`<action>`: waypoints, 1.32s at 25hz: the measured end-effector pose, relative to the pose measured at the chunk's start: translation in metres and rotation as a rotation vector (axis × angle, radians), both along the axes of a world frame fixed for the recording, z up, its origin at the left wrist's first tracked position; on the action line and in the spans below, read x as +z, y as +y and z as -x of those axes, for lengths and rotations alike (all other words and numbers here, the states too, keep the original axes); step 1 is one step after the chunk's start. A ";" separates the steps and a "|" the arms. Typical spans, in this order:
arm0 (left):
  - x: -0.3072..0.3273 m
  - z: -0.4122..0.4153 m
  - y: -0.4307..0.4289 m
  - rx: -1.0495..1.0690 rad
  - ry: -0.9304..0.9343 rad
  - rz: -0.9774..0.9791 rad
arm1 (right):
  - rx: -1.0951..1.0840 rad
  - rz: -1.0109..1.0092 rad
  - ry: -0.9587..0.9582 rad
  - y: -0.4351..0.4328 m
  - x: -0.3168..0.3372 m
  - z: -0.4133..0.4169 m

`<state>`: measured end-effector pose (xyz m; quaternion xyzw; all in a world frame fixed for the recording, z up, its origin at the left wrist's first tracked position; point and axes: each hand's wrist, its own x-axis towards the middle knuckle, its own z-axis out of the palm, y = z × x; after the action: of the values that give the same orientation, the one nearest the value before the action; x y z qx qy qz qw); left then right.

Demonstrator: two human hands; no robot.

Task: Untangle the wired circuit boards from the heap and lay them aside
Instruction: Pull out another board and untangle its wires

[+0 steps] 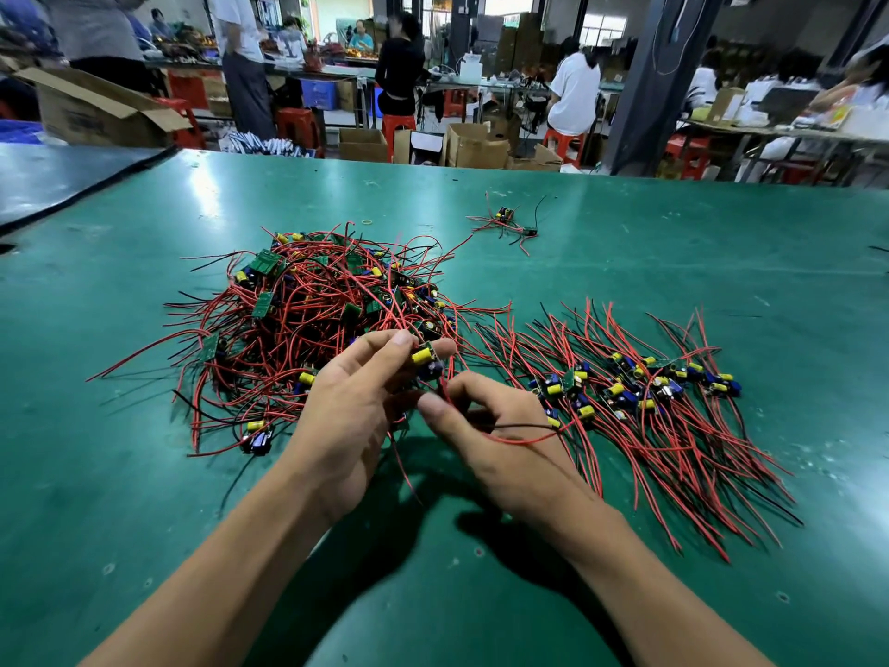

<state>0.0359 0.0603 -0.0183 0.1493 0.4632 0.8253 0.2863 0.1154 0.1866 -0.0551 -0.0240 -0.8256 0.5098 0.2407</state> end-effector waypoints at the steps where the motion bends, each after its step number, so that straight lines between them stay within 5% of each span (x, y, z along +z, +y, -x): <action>1: -0.002 0.002 0.000 -0.016 -0.004 -0.025 | 0.023 0.137 0.008 -0.001 0.004 0.000; 5: -0.008 0.005 0.000 -0.158 -0.080 -0.019 | 0.244 0.784 -0.080 0.011 0.022 -0.004; 7: -0.009 0.002 0.001 -0.237 -0.152 0.049 | 0.377 0.914 -0.228 0.016 0.029 -0.010; 13: -0.006 -0.004 -0.003 -0.483 -0.051 0.164 | 0.462 0.885 -0.475 0.024 0.031 -0.016; 19: -0.018 -0.006 0.003 -0.406 -0.015 0.126 | 0.125 0.531 -0.303 0.028 0.018 -0.003; 26: -0.027 -0.010 0.005 -0.348 0.100 0.208 | -0.011 0.167 -0.139 0.040 0.013 -0.005; 33: -0.034 -0.015 0.009 -0.269 0.199 0.276 | 0.087 0.306 -0.299 0.040 0.007 -0.005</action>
<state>0.0508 0.0690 -0.0522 0.2498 0.5740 0.6895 0.3643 0.1199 0.2263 -0.0478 -0.0999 -0.7653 0.6299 0.0869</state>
